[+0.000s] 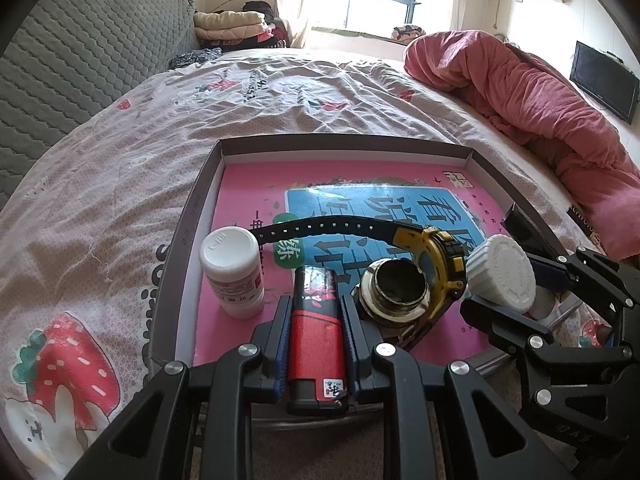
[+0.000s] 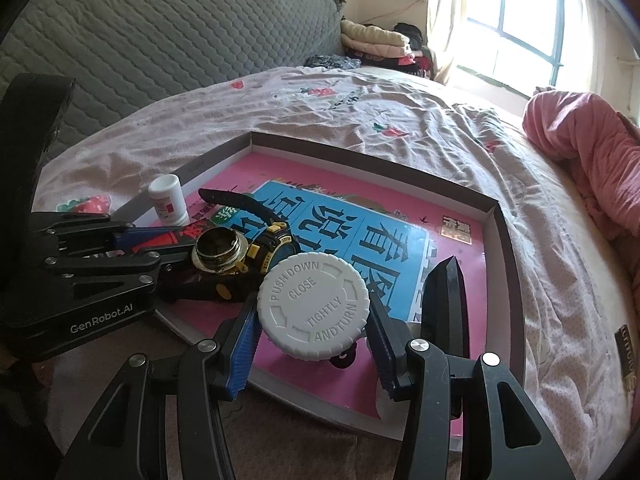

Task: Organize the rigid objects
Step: 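Lower the red lighter beside the white bottle while the right lowers the white cap into the box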

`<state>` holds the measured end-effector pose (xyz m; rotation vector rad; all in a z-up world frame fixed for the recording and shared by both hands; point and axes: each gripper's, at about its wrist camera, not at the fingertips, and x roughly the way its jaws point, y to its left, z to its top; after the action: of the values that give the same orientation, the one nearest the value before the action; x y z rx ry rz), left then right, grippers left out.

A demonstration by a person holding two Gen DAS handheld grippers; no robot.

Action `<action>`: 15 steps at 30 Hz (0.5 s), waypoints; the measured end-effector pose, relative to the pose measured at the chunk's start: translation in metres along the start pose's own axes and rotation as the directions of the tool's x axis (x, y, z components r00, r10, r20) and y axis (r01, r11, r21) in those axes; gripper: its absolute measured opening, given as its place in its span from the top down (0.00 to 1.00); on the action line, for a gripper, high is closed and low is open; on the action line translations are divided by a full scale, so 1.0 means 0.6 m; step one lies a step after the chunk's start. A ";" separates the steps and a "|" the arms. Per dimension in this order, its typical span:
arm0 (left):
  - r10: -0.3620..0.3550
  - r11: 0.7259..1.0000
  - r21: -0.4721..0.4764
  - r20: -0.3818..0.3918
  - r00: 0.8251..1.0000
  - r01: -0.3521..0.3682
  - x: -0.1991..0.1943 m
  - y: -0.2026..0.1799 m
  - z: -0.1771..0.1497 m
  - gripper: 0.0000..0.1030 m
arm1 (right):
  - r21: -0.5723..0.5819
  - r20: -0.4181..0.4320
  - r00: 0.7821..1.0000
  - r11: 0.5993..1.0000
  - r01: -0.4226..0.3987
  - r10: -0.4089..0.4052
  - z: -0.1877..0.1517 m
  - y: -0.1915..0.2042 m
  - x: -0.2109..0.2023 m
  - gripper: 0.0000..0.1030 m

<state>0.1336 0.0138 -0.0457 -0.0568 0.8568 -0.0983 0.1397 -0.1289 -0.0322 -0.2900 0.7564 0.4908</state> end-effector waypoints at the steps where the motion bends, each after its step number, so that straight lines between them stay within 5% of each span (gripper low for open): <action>1: 0.000 1.000 0.001 -0.001 1.000 0.000 0.000 0.000 0.000 0.78 | 0.000 0.000 1.000 1.000 -0.001 0.001 0.000 0.000 0.000 0.50; 15: -0.016 1.000 -0.022 -0.019 1.000 0.016 -0.003 0.007 0.002 0.78 | -0.045 -0.021 1.000 0.999 0.022 -0.023 0.006 0.007 -0.004 0.50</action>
<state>0.1338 0.0184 -0.0440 -0.0831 0.8764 -0.1046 0.1381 -0.1248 -0.0284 -0.3456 0.7627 0.4846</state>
